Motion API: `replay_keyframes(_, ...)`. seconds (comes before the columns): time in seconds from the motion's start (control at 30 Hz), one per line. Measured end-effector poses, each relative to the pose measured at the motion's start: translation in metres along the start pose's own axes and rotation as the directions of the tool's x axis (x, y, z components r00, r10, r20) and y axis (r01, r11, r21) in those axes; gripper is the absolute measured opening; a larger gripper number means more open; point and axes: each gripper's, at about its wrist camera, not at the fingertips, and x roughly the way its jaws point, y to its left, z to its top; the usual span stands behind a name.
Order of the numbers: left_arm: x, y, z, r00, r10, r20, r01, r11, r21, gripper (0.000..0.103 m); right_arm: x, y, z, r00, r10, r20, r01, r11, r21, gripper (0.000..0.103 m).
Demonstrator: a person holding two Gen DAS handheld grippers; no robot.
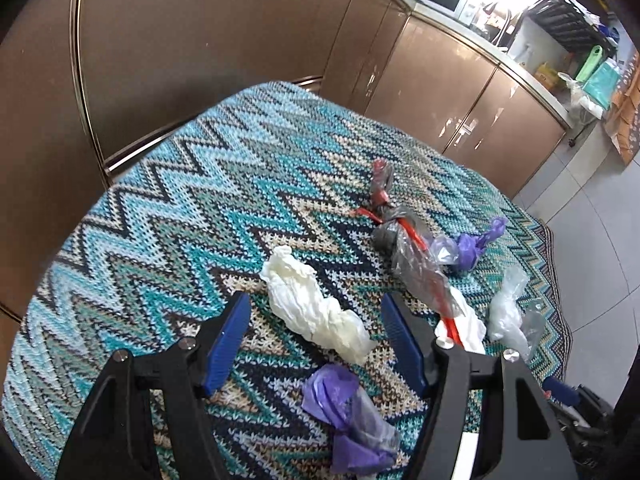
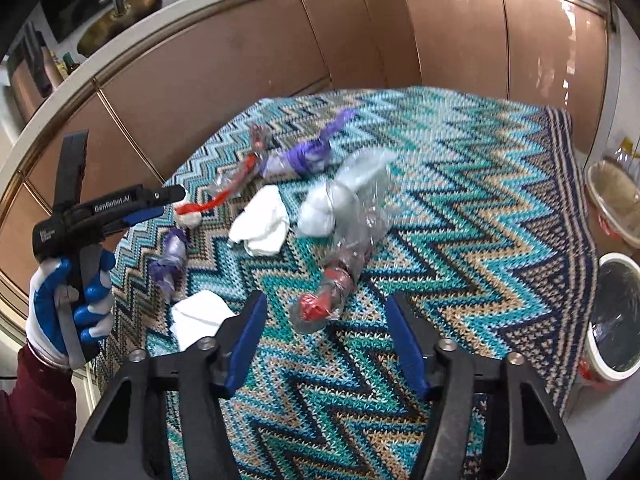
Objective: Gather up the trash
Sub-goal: 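Grasp the white tissue with the left gripper while the right grasps the plastic bottle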
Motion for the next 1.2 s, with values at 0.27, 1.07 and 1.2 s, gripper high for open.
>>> replay_keyframes(0.27,0.02,0.008,-0.002,0.998,-0.015,-0.057,0.013,0.999,-0.038,0.027,0.015,-0.008,-0.001,0.999,0.028,-0.04,-0.027,0.999,0.019,0.022)
replay_keyframes(1.07,-0.079,-0.005,-0.007,0.989,-0.048,0.14,0.046,0.999,0.016,0.01,-0.074,0.007,-0.012,0.988,0.02,0.155,-0.018,1.0,-0.012,0.013)
replay_keyframes(1.2,-0.101,-0.023,-0.015,0.985,-0.056,0.164,0.048,0.998,0.048,0.01,-0.098,0.003,-0.022,0.979,0.022,0.203,-0.021,1.0,-0.008,0.013)
